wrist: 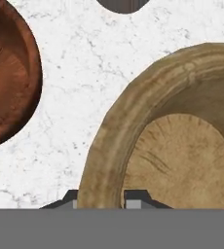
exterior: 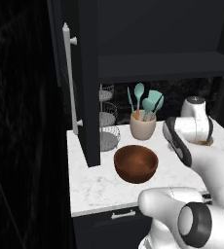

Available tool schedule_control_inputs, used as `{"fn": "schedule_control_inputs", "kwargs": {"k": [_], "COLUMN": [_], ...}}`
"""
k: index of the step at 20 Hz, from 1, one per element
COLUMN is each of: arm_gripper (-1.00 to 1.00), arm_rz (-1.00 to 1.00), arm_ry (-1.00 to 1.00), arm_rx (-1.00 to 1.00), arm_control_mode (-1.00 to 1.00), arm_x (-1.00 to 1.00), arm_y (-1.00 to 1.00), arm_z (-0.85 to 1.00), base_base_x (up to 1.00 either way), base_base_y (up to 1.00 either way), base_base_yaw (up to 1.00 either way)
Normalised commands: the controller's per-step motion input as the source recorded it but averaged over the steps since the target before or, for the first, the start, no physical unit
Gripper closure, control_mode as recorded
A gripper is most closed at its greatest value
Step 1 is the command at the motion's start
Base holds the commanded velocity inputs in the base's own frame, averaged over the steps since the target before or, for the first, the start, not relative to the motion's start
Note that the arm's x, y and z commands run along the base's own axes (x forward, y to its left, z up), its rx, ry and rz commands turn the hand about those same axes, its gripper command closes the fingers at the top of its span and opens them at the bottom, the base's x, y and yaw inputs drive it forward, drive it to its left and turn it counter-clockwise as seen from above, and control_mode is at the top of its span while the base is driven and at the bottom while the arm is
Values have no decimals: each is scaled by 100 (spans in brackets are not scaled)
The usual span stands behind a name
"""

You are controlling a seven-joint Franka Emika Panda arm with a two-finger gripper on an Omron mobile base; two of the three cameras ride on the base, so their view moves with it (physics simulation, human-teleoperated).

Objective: Pick up the bowls on the counter and stack them on top of one another in the open cabinet. Place the smaller bowl on top of the larger bowl.

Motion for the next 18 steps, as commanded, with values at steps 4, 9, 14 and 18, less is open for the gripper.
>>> {"fn": "schedule_control_inputs", "kwargs": {"k": [4,9,14,18], "arm_gripper": [100,100,100,100], "arm_rz": [9,5,5,2], "arm_ry": [0,1,0,0], "arm_rx": [0,1,1,0], "arm_control_mode": [-100,-100,-100,-100], "arm_x": [-49,-30,-7,8], "arm_y": [100,100,100,95], "arm_z": [99,53,5,-6], "base_base_x": [0,0,0,0], "base_base_y": [0,0,0,0], "base_base_yaw": [0,0,0,0]}}
